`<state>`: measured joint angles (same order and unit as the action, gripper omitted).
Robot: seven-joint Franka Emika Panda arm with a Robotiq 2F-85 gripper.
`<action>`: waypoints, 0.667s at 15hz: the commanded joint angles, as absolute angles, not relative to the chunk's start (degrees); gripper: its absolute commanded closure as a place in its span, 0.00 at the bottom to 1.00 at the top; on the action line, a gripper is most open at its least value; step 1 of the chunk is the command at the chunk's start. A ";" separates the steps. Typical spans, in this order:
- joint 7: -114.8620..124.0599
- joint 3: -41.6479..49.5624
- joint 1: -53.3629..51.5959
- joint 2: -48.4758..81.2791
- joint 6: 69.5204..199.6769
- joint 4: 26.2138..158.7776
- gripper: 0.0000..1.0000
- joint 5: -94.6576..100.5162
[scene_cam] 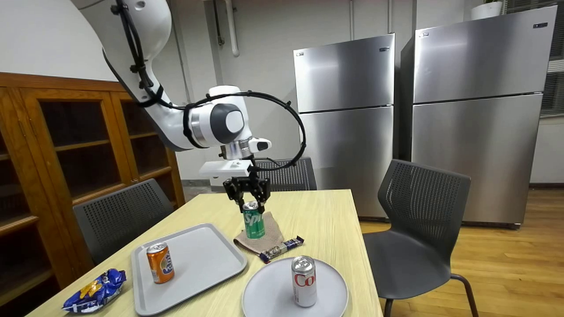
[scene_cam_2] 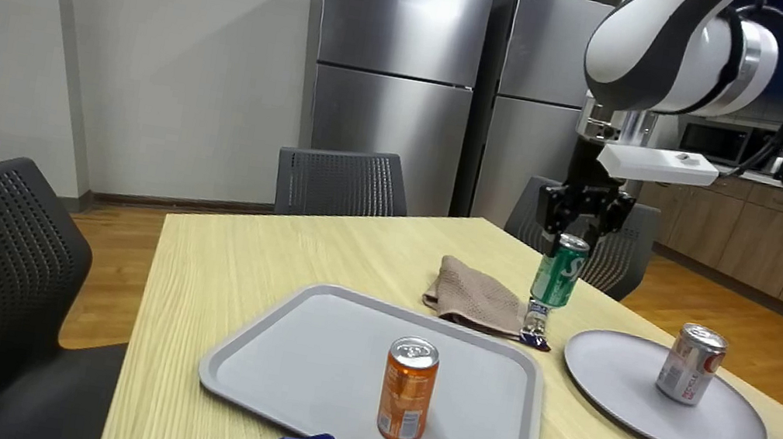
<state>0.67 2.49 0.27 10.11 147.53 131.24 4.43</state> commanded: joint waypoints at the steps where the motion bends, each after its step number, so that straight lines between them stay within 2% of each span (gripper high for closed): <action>1: 0.95 0.42 -1.35 8.80 147.62 131.81 0.62 4.47; 10: 1.86 -3.89 -6.54 11.66 147.41 129.71 0.62 4.79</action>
